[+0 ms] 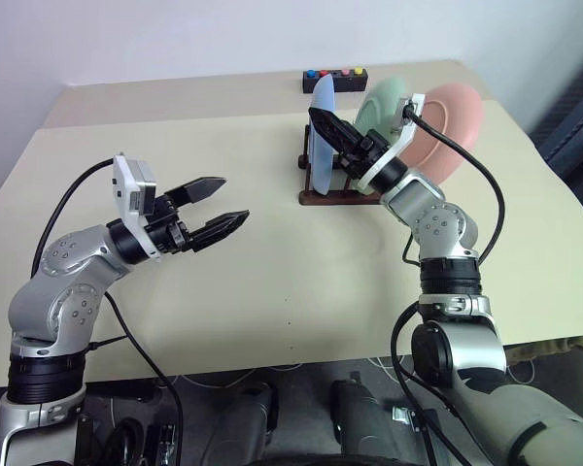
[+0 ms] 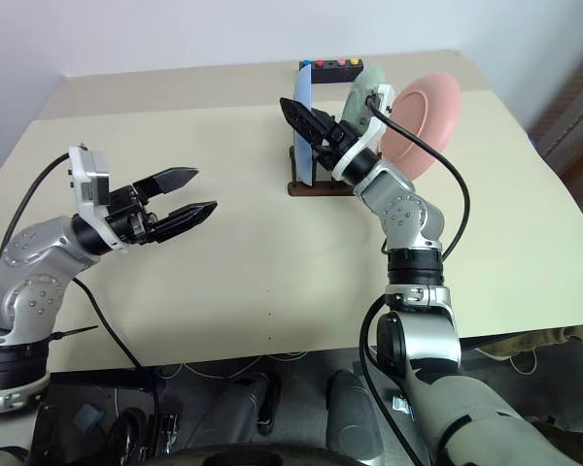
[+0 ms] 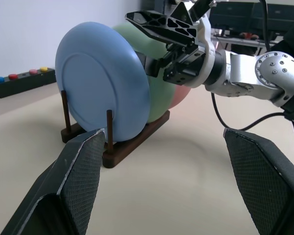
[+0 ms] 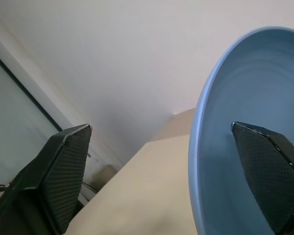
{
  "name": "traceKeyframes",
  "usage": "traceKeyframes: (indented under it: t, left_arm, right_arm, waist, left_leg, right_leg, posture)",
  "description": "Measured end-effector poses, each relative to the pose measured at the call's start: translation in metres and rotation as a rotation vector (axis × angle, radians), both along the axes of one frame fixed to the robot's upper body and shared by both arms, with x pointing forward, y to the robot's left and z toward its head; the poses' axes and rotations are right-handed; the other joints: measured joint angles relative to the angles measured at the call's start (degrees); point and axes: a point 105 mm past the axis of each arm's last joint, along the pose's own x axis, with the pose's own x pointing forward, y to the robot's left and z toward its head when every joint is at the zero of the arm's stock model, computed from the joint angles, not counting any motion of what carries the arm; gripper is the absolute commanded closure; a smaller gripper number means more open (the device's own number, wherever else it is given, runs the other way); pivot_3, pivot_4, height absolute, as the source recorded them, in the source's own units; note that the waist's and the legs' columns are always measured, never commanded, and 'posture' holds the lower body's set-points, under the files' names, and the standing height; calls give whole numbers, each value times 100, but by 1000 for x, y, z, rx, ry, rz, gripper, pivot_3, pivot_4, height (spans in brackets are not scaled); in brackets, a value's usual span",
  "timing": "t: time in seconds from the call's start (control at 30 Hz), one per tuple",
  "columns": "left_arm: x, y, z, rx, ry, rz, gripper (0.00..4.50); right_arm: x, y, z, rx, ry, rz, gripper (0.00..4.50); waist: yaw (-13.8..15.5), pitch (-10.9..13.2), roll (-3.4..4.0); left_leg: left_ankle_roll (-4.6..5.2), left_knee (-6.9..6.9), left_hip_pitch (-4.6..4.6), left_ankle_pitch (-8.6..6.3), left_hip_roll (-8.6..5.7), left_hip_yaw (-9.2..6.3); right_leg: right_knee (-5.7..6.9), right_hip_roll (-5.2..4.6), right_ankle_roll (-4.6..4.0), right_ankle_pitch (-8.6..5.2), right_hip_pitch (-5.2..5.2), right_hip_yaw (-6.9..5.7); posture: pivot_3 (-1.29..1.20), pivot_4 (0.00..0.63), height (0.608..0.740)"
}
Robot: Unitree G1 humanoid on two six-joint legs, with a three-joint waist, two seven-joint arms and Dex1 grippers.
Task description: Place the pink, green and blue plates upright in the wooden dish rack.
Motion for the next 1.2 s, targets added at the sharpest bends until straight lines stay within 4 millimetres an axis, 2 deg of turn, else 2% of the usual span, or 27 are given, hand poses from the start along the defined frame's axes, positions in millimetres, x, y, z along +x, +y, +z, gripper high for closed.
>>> traceKeyframes:
  t: [0.3,0.57,0.8,0.9,1.03,1.13,1.2]
  left_arm:
    - [0,-1,0,-2,-1,-8,513]
    - [-1,-2,0,-4,-2,-14,513]
    - [-1,-2,0,-4,-1,-17,513]
    - [-1,-3,0,-4,-1,-19,513]
    - [0,-3,0,-3,0,-24,513]
    - [0,-7,4,11,-13,-51,513]
    - [0,-11,5,14,-15,-72,513]
  right_arm:
    - [-11,3,17,-45,-93,-5,106]
    - [-11,-12,40,-62,-167,-72,106]
    - [-9,-13,37,-98,-172,-97,106]
    - [-7,-24,39,-110,-185,-143,106]
    - [-6,-52,36,-189,-202,-244,106]
    - [-13,-87,29,-242,-187,-317,1435]
    - [-25,-107,30,-259,-187,-351,2433]
  waist:
    - [0,0,0]
    - [3,0,0]
    - [3,0,0]
    - [16,0,0]
    - [41,0,0]
    - [59,1,-1]
    - [50,1,-1]
  left_leg:
    - [0,-2,0,0,0,-1]
    - [0,-3,0,0,0,-1]
    - [0,-4,0,0,0,-1]
    - [0,-3,0,0,0,-1]
    - [0,-2,0,0,-2,-1]
    - [1,-2,-1,-1,-3,-5]
    - [2,-4,-1,-1,-3,-6]
  right_leg:
    - [0,0,0,0,-1,0]
    - [-3,0,0,0,0,0]
    - [-3,0,0,0,0,0]
    - [-4,-1,0,0,1,0]
    - [-8,-2,0,0,5,-3]
    - [-12,-4,0,0,9,-8]
    - [-12,-5,0,0,9,-8]
  posture:
    - [0,150,740]
    - [0,150,740]
    - [0,150,740]
    - [0,150,740]
    - [0,150,740]
    - [0,150,740]
    - [0,150,740]
